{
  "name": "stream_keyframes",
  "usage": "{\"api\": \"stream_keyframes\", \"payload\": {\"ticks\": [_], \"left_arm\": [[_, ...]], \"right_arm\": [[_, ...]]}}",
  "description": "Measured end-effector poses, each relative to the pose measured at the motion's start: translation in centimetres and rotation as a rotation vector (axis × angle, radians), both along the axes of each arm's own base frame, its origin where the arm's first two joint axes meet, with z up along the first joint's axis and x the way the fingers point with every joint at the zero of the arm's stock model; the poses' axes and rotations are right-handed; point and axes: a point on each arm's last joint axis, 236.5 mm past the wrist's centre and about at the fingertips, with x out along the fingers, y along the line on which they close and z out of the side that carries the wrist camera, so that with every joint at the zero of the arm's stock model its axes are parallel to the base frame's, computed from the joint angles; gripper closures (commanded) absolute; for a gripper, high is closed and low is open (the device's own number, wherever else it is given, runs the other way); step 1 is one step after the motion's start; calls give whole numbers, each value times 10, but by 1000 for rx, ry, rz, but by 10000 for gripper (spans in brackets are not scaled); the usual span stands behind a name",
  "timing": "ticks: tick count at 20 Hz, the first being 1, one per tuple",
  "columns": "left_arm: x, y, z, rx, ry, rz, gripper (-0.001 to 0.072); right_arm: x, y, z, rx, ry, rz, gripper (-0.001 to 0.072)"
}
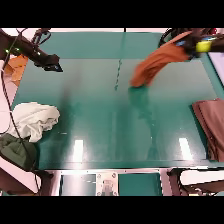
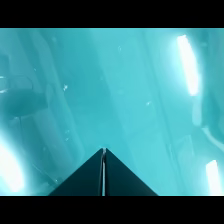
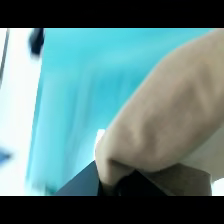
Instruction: Fold the shirts.
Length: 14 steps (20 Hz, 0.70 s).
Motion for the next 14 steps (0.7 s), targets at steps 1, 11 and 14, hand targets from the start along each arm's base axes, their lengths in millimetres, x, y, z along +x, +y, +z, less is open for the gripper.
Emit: {"api": "stream_keyframes", "payload": {"ticks": [1, 11, 14], "left_arm": [[-1, -1, 0, 0, 4, -3, 685], [-5, -5, 1, -24, 25, 0, 686], [-6, -6, 2, -28, 28, -2, 685]], "right_arm": [[-3, -35, 7, -6, 2, -81, 692], [-134, -286, -14, -84, 250, -698, 693], [-172, -301, -14, -82, 318, -764, 693]]}}
